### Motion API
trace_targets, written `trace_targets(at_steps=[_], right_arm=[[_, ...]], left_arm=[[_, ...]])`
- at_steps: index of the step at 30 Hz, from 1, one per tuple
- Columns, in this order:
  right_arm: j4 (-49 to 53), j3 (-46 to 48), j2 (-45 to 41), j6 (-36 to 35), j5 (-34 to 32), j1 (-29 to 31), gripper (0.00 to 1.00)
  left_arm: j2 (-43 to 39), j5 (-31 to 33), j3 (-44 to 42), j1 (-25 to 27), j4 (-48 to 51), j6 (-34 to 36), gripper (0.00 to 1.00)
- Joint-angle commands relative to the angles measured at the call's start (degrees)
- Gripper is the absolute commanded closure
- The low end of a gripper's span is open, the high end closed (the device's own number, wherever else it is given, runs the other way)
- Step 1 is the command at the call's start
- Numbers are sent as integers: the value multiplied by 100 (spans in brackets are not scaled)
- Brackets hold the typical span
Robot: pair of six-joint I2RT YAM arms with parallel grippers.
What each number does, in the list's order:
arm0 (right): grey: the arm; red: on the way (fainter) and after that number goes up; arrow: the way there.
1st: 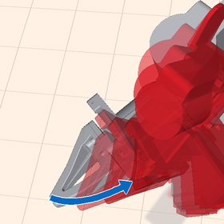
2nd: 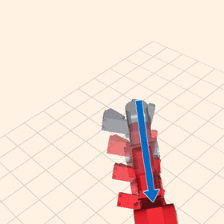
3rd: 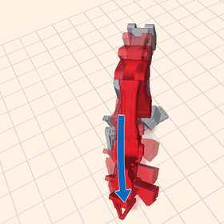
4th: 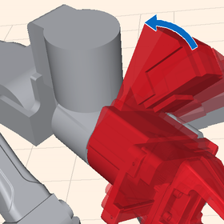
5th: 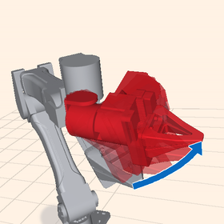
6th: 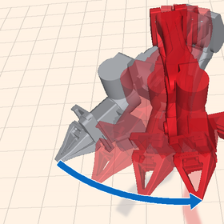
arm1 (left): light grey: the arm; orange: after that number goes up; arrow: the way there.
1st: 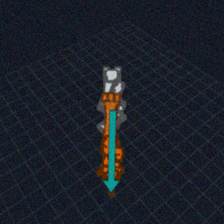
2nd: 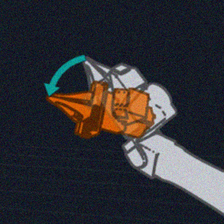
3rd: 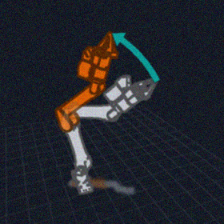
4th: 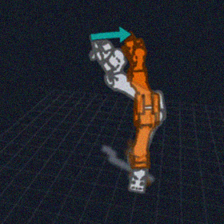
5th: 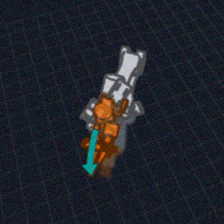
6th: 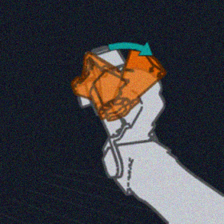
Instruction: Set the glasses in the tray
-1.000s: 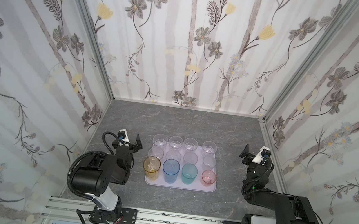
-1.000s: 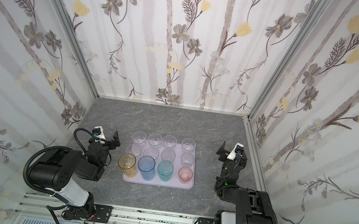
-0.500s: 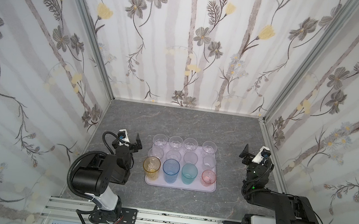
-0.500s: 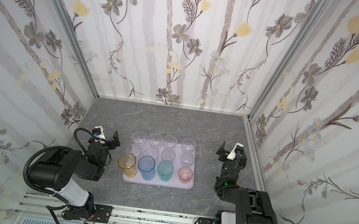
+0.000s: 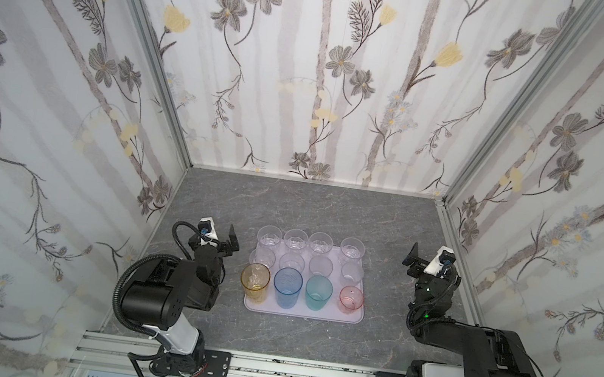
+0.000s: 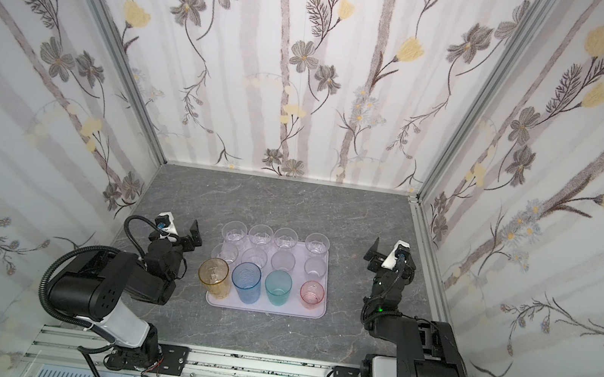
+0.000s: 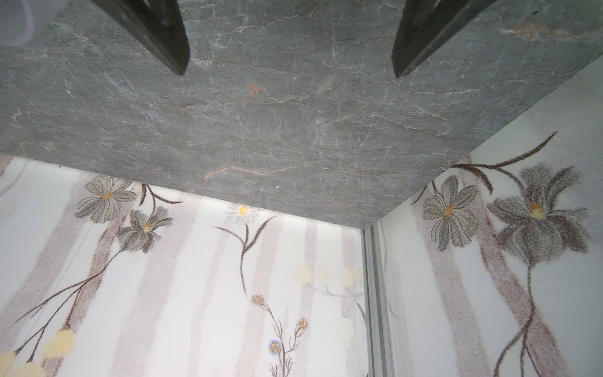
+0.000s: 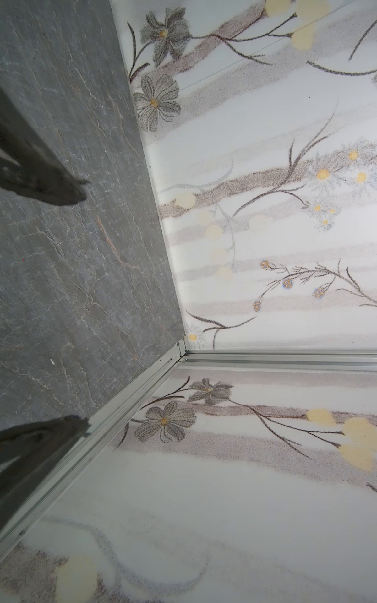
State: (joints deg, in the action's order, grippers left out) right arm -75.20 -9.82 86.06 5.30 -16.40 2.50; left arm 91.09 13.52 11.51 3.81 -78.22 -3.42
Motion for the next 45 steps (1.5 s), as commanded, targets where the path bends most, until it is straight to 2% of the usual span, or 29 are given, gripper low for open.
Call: trace_targets(at_steps=[1, 45], right_arm=[[-234, -19, 25, -101, 46, 11, 0], [-194, -55, 33, -177, 31, 60, 0]], left_arm=[[10, 89, 37, -1, -250, -23, 0], [-3, -18, 36, 13, -237, 26, 0]])
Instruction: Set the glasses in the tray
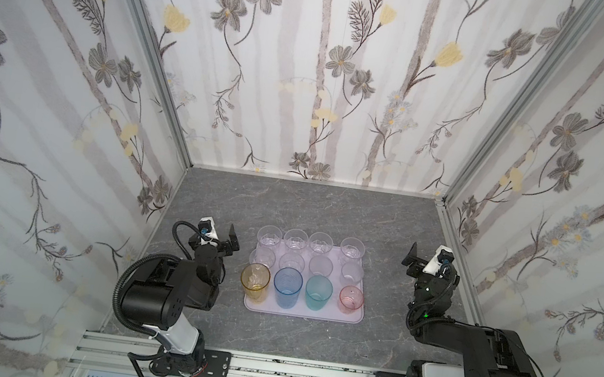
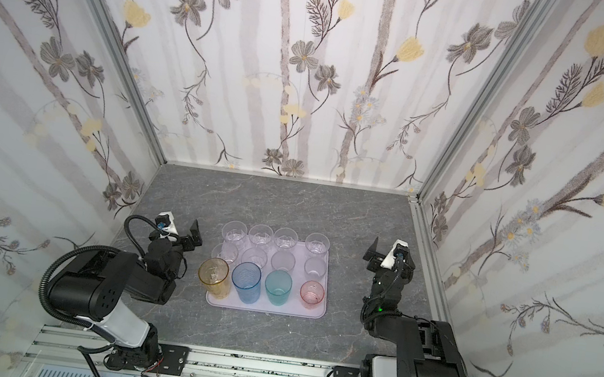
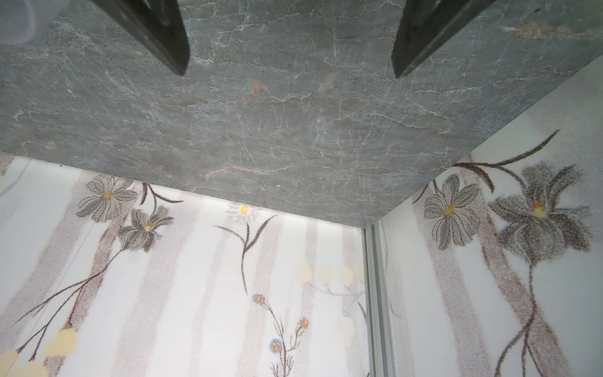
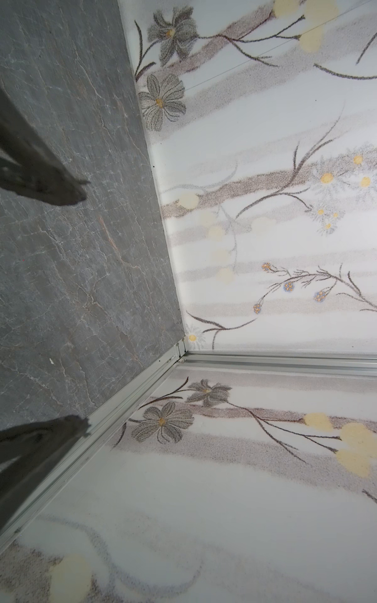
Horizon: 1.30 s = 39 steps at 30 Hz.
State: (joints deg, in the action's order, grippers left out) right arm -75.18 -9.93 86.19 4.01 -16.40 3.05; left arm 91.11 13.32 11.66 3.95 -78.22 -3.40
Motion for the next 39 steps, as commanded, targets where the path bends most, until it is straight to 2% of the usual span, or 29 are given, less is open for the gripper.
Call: trace_targets(at_steps=[1, 39], right_arm=[[-191, -46, 20, -50, 32, 8, 0], [-193, -44, 19, -57, 23, 3, 0]], left_arm=[[-3, 3, 23, -3, -233, 24, 0], [3, -75, 21, -1, -231, 54, 0]])
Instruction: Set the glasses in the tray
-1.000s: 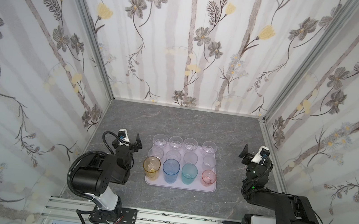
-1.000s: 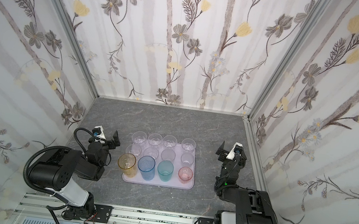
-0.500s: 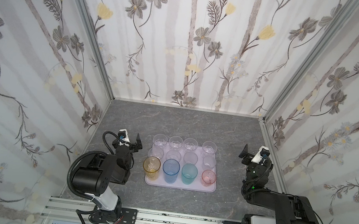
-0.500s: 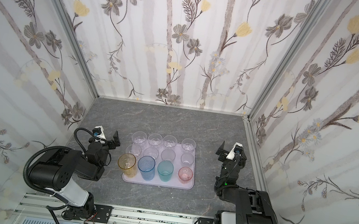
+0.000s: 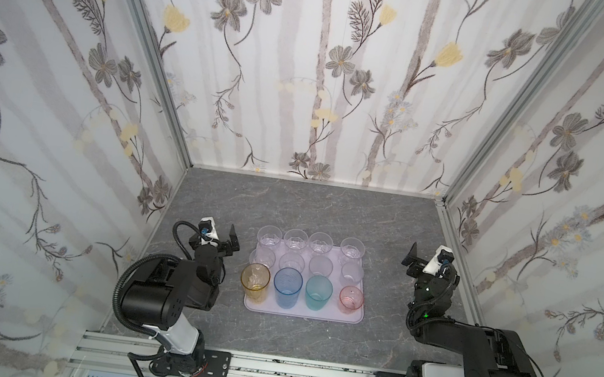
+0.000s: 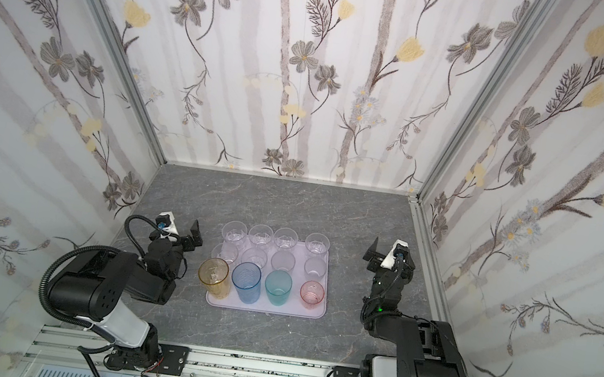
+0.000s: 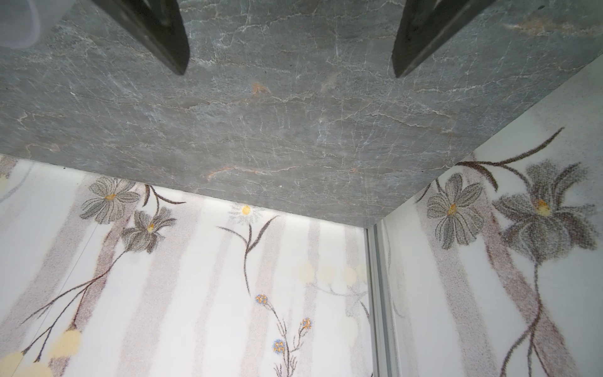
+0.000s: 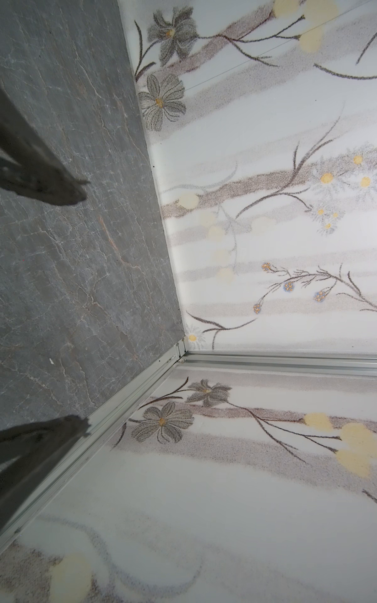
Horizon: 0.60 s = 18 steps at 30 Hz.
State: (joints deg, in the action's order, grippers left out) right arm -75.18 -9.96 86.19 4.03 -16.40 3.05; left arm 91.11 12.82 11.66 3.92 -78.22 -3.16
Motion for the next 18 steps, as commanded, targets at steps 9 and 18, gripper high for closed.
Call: trace_targets(at_steps=[9, 18], right_arm=[[-200, -42, 26, -60, 29, 3, 0], [-199, -46, 20, -69, 15, 14, 0]], left_arm=[[-1, -26, 31, -5, -230, 34, 0], [3, -65, 41, -5, -234, 52, 0]])
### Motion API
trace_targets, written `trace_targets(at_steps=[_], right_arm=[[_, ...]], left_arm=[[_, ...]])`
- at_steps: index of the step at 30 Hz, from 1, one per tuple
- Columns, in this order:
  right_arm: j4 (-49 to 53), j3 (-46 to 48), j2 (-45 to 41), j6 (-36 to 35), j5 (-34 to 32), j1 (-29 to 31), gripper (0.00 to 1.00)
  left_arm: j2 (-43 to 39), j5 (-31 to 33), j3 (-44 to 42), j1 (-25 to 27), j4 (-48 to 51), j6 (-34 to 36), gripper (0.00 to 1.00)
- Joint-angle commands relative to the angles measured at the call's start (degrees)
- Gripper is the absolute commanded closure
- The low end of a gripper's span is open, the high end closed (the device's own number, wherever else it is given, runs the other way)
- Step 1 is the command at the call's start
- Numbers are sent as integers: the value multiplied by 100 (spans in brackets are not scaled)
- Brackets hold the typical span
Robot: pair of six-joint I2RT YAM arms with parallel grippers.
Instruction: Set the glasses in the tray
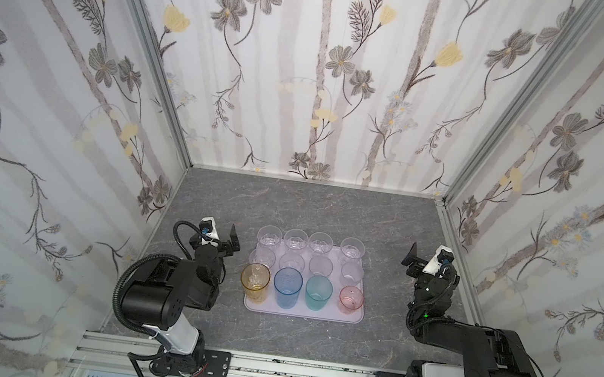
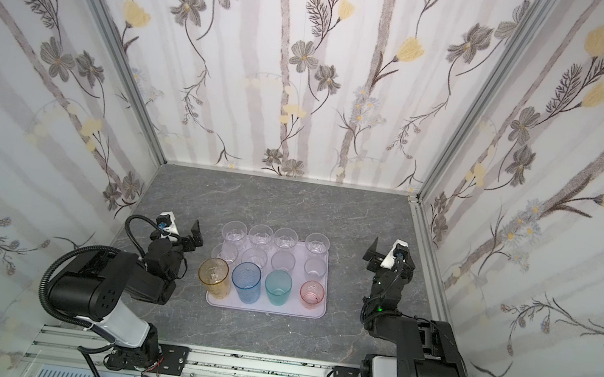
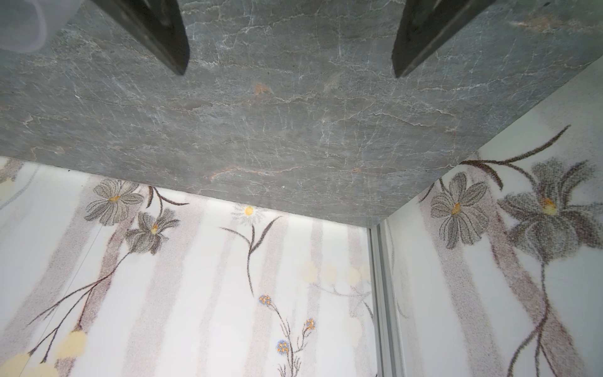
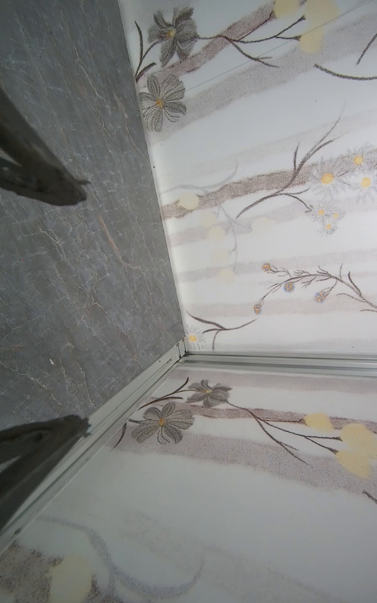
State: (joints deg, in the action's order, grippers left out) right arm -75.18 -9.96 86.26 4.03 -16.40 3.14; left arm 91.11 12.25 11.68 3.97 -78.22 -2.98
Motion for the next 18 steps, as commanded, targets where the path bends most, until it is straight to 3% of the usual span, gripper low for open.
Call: trace_targets(at_steps=[1, 18], right_arm=[[-192, -46, 14, -69, 21, 4, 0], [-196, -43, 19, -69, 12, 6, 0]], left_arm=[[3, -4, 30, -6, -236, 35, 0], [-1, -3, 72, 93, -128, 162, 0]])
